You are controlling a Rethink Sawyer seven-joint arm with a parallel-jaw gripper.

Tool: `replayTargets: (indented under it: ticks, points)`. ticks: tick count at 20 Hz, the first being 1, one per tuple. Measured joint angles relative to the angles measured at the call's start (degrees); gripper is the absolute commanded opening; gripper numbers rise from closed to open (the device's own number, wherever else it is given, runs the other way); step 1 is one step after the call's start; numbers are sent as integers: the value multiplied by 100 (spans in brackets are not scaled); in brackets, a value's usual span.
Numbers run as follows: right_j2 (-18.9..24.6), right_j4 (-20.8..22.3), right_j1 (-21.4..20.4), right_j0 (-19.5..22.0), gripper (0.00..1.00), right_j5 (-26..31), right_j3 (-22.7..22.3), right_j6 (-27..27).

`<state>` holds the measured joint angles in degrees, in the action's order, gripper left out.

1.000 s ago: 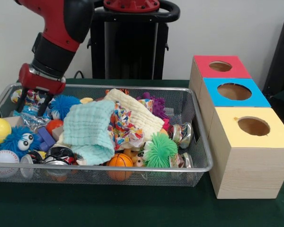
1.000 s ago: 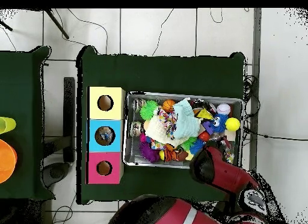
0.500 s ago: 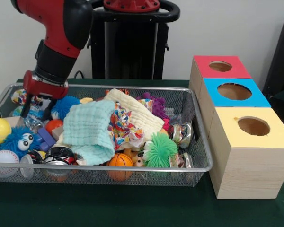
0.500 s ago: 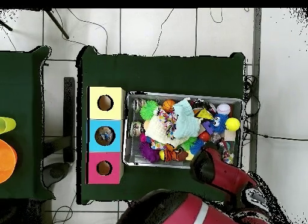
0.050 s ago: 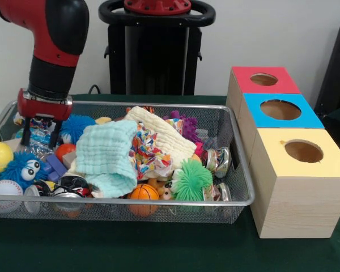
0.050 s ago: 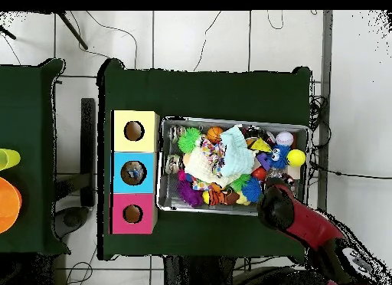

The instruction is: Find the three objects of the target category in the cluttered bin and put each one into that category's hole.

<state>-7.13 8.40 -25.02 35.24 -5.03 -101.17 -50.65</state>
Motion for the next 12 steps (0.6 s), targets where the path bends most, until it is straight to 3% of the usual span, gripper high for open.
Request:
replayTargets:
  ticks: [5,12]
  points:
    - [233,1,-54,219,100,206,12,0]
    - [224,0,-52,191,100,203,15,0]
